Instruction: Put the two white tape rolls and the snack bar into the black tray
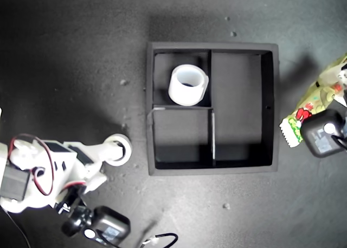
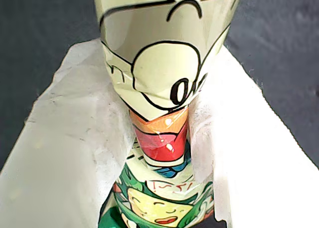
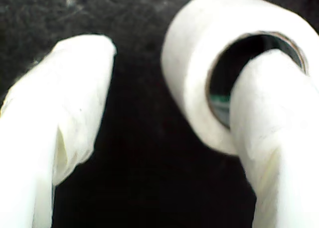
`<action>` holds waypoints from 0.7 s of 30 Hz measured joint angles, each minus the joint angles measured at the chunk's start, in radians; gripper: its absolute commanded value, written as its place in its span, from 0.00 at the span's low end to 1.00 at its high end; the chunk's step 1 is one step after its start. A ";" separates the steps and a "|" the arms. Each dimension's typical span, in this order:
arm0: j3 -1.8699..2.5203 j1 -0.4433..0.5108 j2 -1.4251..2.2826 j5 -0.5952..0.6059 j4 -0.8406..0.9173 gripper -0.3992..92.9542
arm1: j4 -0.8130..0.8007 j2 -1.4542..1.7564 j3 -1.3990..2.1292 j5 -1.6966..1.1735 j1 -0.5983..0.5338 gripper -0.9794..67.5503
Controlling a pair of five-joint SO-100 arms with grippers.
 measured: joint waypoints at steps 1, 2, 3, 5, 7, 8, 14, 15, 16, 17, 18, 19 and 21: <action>0.000 0.000 0.000 0.000 -0.005 0.19 | 0.003 0.000 -0.011 0.014 -0.008 0.01; 0.005 0.000 0.000 0.000 -0.011 0.19 | 0.003 0.000 -0.018 0.028 -0.012 0.01; 0.008 0.000 0.000 0.000 -0.023 0.19 | 0.008 0.000 -0.025 0.049 -0.014 0.01; 0.008 0.000 -0.017 0.000 -0.044 0.19 | 0.011 0.012 -0.035 0.106 -0.017 0.01; 0.008 -0.002 -0.051 0.000 -0.066 0.19 | 0.005 0.046 -0.044 0.183 -0.021 0.01; 0.008 -0.002 -0.069 -0.006 -0.074 0.19 | -0.012 0.067 -0.044 0.216 -0.029 0.01; 0.006 -0.014 -0.172 -0.049 -0.083 0.14 | -0.225 0.147 -0.020 0.448 -0.089 0.01; 0.005 -0.026 -0.184 -0.052 -0.083 0.12 | -0.290 0.156 0.006 0.488 -0.095 0.01; 0.005 -0.034 -0.190 -0.054 -0.083 0.10 | -0.350 0.160 0.029 0.517 -0.100 0.01; 0.005 -0.041 -0.193 -0.054 -0.083 0.07 | -0.407 0.160 0.052 0.545 -0.109 0.01; 0.003 -0.048 -0.193 -0.054 -0.077 0.04 | -0.469 0.160 0.080 0.583 -0.118 0.01; 0.003 -0.054 -0.192 -0.054 -0.066 0.02 | -0.529 0.160 0.106 0.615 -0.130 0.01; 0.003 -0.066 -0.175 -0.046 -0.038 0.01 | -0.641 0.160 0.156 0.678 -0.149 0.01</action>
